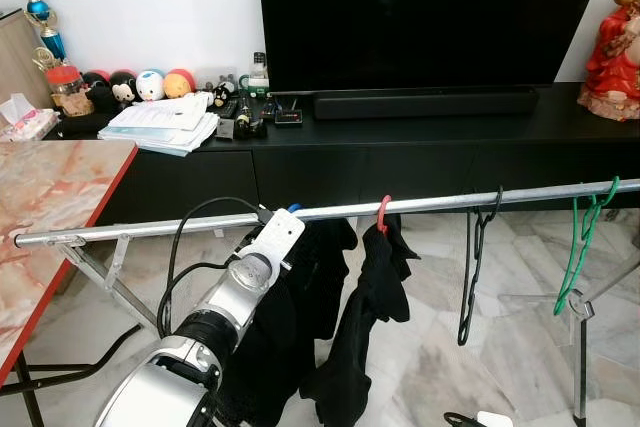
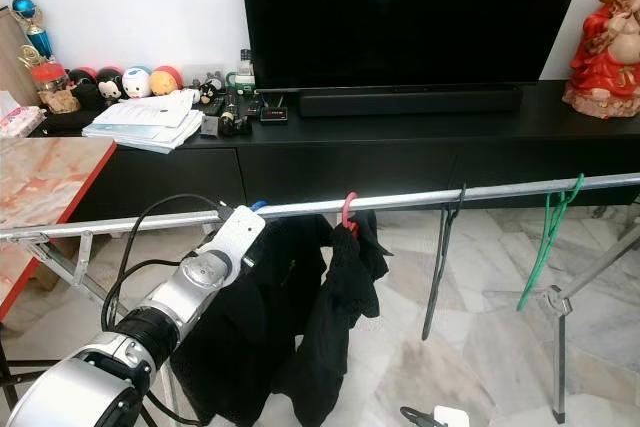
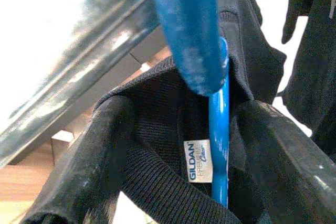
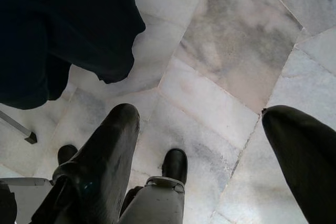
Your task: Hang hanger
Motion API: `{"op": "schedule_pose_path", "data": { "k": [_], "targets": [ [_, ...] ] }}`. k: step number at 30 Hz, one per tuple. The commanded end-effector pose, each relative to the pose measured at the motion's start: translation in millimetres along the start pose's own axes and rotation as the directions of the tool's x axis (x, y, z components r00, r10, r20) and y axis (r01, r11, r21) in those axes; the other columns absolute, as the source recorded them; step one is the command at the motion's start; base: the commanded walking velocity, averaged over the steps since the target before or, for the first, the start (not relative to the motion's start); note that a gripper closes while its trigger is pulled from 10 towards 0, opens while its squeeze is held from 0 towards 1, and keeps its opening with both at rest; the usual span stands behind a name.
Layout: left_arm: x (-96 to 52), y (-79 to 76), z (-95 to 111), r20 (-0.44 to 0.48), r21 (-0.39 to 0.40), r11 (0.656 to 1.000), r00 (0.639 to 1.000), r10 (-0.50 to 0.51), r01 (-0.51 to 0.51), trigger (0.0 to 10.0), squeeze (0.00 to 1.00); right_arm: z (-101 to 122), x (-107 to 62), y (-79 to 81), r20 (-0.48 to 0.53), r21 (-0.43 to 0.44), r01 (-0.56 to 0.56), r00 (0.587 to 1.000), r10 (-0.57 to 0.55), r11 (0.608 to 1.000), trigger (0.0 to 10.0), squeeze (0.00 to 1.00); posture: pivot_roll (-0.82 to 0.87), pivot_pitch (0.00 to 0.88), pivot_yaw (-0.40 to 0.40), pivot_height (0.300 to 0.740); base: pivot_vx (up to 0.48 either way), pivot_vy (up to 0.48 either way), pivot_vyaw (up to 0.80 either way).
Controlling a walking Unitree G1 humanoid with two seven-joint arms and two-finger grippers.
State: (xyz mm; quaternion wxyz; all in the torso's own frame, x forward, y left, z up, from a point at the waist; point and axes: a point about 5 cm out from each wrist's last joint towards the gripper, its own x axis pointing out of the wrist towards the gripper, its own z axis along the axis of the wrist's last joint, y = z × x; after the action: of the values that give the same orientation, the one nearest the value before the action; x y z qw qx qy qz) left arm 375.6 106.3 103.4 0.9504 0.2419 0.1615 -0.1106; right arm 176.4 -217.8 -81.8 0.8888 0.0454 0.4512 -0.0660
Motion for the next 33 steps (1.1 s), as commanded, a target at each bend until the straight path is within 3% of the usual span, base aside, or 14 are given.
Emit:
{"op": "schedule_pose_path", "data": {
  "k": [1, 4, 5, 6, 7, 8, 9, 10, 11, 13, 14, 15, 28, 33],
  "targets": [
    [0.3, 5.3, -2, -0.017, -0.014, 1.0, 1.0, 0.017, -0.018, 10.0, 0.0, 1, 0.7, 2.5, -0.005, 0.0, -0.006, 1.0, 0.006, 1.0, 10.0, 0.0, -0.04, 0.0, 0.01, 0.74, 0.0, 0.0, 0.0],
    [0.0, 0.6, -4, -0.02, -0.022, 1.0, 1.0, 0.001, -0.002, 9.4, 0.0, 1, 0.6, 2.4, -0.006, 0.0, -0.006, 1.0, 0.006, 1.0, 10.0, 0.0, -0.04, 0.0, 0.01, 0.74, 0.0, 0.0, 0.0],
    [0.0, -0.6, -4, -0.02, -0.021, 1.0, 1.0, -0.003, 0.003, 6.6, 0.0, 1, 0.6, 2.4, -0.006, 0.0, -0.006, 1.0, 0.006, 1.0, 10.0, 0.0, -0.04, 0.0, 0.01, 0.74, 0.0, 0.0, 0.0],
    [-0.1, -1.6, -4, -0.02, -0.021, 1.0, 1.0, -0.008, 0.008, 6.6, 0.0, 1, 0.6, 2.4, -0.006, 0.0, -0.006, 1.0, 0.006, 1.0, 10.0, 0.0, -0.04, 0.0, 0.01, 0.74, 0.0, 0.0, 0.0],
    [0.0, -2.1, -4, -0.02, -0.019, 1.0, 1.0, -0.011, 0.011, 4.9, 0.0, 1, 0.6, 2.4, -0.006, 0.0, -0.006, 1.0, 0.006, 1.0, 10.0, 0.0, -0.04, 0.0, 0.009, 0.74, 0.0, 0.0, 0.0],
    [0.0, -2.1, -4, -0.02, -0.019, 1.0, 1.0, -0.011, 0.011, 4.9, 0.0, 1, 0.6, 2.4, -0.006, 0.0, -0.006, 1.0, 0.006, 1.0, 10.0, 0.0, -0.04, 0.0, 0.009, 0.74, 0.0, 0.0, 0.0],
    [-0.1, -3.7, -4, -0.02, -0.015, 1.0, 1.0, -0.023, 0.023, 7.6, 0.0, 1, 0.6, 2.4, -0.006, -0.001, -0.007, 1.0, 0.007, 1.0, 10.0, 0.0, -0.04, 0.0, 0.009, 0.74, 0.0, 0.0, 0.0],
    [-0.1, -4.9, -5, -0.02, -0.016, 0.999, 0.999, -0.033, 0.032, 4.8, 0.0, 1, 0.7, 2.4, -0.006, -0.001, -0.007, 1.0, 0.007, 1.0, 10.0, 0.0, -0.04, 0.0, 0.009, 0.74, 0.0, 0.0, 0.0],
    [-0.3, -7.3, -5, -0.02, -0.021, 0.999, 0.999, -0.049, 0.048, 0.0, 0.0, 1, 0.7, 2.5, -0.006, -0.002, -0.007, 1.0, 0.007, 1.0, 10.0, 0.0, -0.04, 0.0, 0.009, 0.74, 0.0, 0.0, 0.0],
    [-0.4, -8.7, -6, -0.022, -0.014, 0.998, 0.998, -0.055, 0.055, 0.0, 0.0, 1, 0.7, 2.5, -0.006, -0.001, -0.007, 1.0, 0.007, 1.0, 10.0, 0.0, -0.04, 0.0, 0.009, 0.74, 0.0, 0.0, 0.0],
    [-0.6, -9.9, -7, -0.03, -0.01, 0.998, 0.998, -0.055, 0.054, 4.4, 0.0, 1, 0.7, 2.4, -0.006, -0.001, -0.006, 1.0, 0.006, 1.0, 10.0, 0.0, -0.04, 0.0, 0.009, 0.74, 0.0, 0.0, 0.0],
    [-0.6, -10.2, -8, -0.033, -0.006, 0.998, 0.998, -0.056, 0.056, 10.0, 0.0, 1, 0.7, 2.5, -0.006, -0.001, -0.006, 1.0, 0.006, 1.0, 10.0, 0.0, -0.04, 0.0, 0.009, 0.74, 0.0, 0.0, 0.0],
    [-1.8, -22.9, -15, -0.067, 0.026, 0.991, 0.989, -0.13, 0.132, 10.0, 0.0, 1, 0.7, 2.2, -0.008, -0.002, -0.007, 1.0, 0.007, 1.0, 10.0, 0.0, -0.04, 0.0, 0.01, 0.74, 0.0, 0.0, 0.0],
    [-2.3, -24.8, -18, -0.07, -0.006, 0.993, 0.99, -0.12, 0.12, 10.0, 0.0, 1, 0.7, 2.5, -0.008, -0.001, -0.007, 1.0, 0.007, 1.0, 10.0, 0.0, -0.04, 0.0, 0.012, 0.74, 0.0, 0.0, 0.0]
  ]
}}
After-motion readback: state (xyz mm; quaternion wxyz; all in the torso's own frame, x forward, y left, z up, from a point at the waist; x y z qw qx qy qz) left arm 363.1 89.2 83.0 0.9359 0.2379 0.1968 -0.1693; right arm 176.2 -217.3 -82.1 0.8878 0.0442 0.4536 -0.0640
